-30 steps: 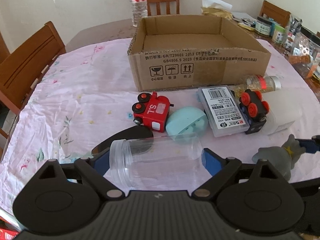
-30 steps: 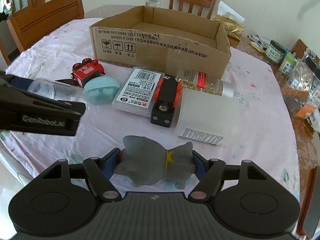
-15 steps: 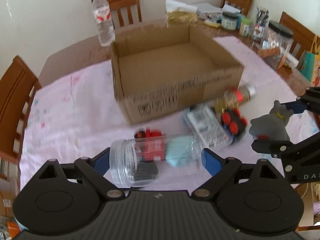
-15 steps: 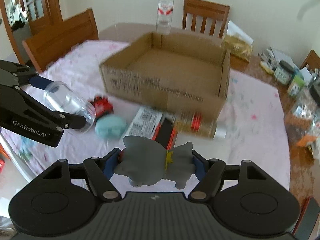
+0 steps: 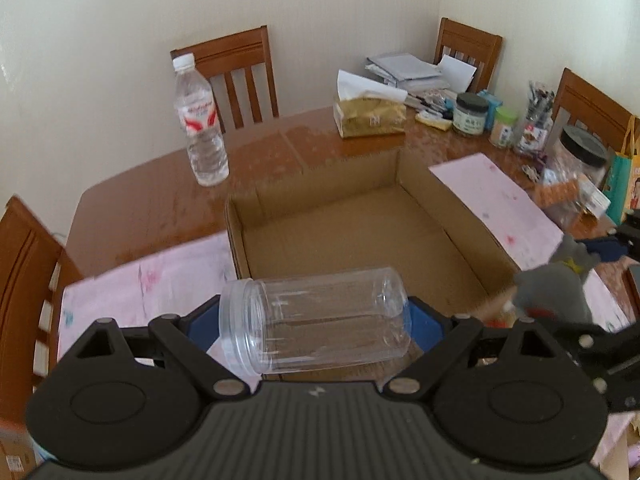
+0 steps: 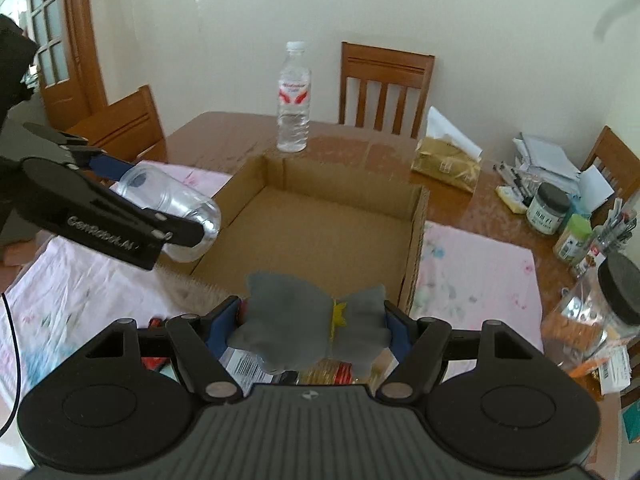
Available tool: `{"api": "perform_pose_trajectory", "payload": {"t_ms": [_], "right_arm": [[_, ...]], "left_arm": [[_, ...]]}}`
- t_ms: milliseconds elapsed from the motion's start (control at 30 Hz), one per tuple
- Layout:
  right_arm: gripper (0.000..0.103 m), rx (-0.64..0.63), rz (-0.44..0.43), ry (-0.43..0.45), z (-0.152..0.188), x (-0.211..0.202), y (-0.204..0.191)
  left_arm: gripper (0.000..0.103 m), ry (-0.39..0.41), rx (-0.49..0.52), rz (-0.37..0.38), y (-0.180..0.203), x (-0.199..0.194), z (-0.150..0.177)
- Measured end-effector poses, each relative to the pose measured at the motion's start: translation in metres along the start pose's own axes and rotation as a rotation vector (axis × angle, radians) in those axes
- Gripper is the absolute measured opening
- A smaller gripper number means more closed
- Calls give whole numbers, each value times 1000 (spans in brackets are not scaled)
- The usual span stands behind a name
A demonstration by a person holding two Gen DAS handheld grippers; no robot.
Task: Organize rigid objects
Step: 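Carry the cup with the left tool while the right tool carries the elephant over the box, then open the left tool dropping the cup while the right tool releases the elephant into the box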
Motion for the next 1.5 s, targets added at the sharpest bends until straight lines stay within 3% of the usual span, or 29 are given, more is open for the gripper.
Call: {"api": "perform_pose_trajectory", "payload": {"t_ms": [400,567,967,1267,1367,1400,1500], "right_arm": [[78,39,108,-26,-28,26,16],[78,41,137,-48,-34,37,17],[78,14,144,-98,-50,79,19],[78,-30,186,-84,-83,116,31],[91,-45,238,-85,-95,129,39],[102,-55,263,-78,-98,129,39],[103,-67,252,-39,-100,124,36]], "left_arm": [[93,24,6,48,-16,78,-50],[99,46,-35,16,-27,100,-56],[99,60,-103,-10,-61,62,-16],[99,32,-158,-57,-85,37,19],[99,20,-169,-54,-90,31,29],[99,17,-173,-47,-90,30,32],[99,8,-175,-58,-91,27,39]]}}
Point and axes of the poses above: each gripper's, at about its wrist camera, not at the fingertips, and x roughly the way its jaws point, y to its right, z to its underside, the point moved 7 cm from there along x, roughly the way its jaws point, and after that the axes turned 6 degrees about y, right-handed, at the moved point
